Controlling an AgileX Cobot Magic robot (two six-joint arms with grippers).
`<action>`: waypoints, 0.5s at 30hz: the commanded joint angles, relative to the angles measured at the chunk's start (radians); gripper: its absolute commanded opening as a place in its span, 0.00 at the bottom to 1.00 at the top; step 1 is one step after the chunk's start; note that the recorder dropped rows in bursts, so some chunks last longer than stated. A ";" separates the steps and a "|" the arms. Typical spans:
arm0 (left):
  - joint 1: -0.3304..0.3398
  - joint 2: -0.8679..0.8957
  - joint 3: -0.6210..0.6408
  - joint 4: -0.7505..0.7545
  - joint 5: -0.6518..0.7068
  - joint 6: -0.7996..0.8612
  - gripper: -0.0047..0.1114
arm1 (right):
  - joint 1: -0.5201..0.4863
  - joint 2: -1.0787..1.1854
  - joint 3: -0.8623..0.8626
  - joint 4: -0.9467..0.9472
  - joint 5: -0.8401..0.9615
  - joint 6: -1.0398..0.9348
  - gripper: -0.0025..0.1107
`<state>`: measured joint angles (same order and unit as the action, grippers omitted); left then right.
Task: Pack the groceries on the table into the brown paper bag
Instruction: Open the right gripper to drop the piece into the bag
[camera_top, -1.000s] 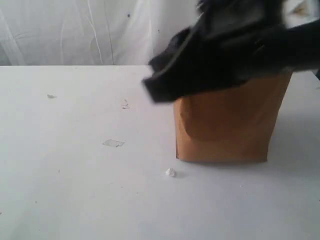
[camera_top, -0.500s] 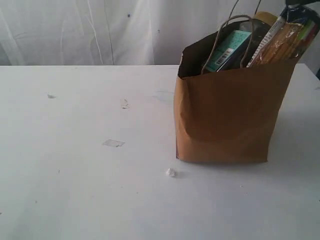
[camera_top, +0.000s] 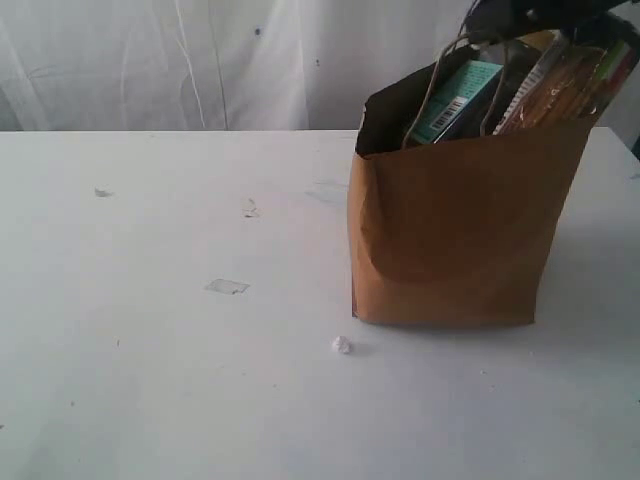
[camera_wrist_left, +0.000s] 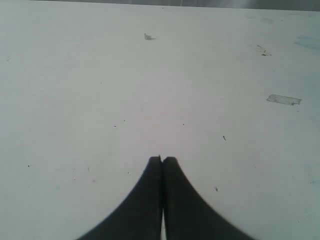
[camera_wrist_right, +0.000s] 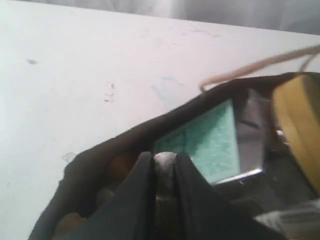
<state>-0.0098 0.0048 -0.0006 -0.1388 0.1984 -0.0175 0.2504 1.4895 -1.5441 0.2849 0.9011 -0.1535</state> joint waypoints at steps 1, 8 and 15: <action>-0.004 -0.005 0.001 -0.002 -0.003 -0.005 0.04 | -0.002 0.031 -0.007 0.056 -0.024 -0.080 0.19; -0.004 -0.005 0.001 -0.002 -0.003 -0.005 0.04 | -0.002 0.031 -0.005 -0.007 0.010 -0.080 0.32; -0.004 -0.005 0.001 -0.002 -0.003 -0.005 0.04 | -0.002 -0.070 -0.001 -0.135 0.102 -0.055 0.28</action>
<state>-0.0098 0.0048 -0.0006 -0.1388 0.1984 -0.0175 0.2504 1.4819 -1.5441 0.2109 0.9884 -0.2239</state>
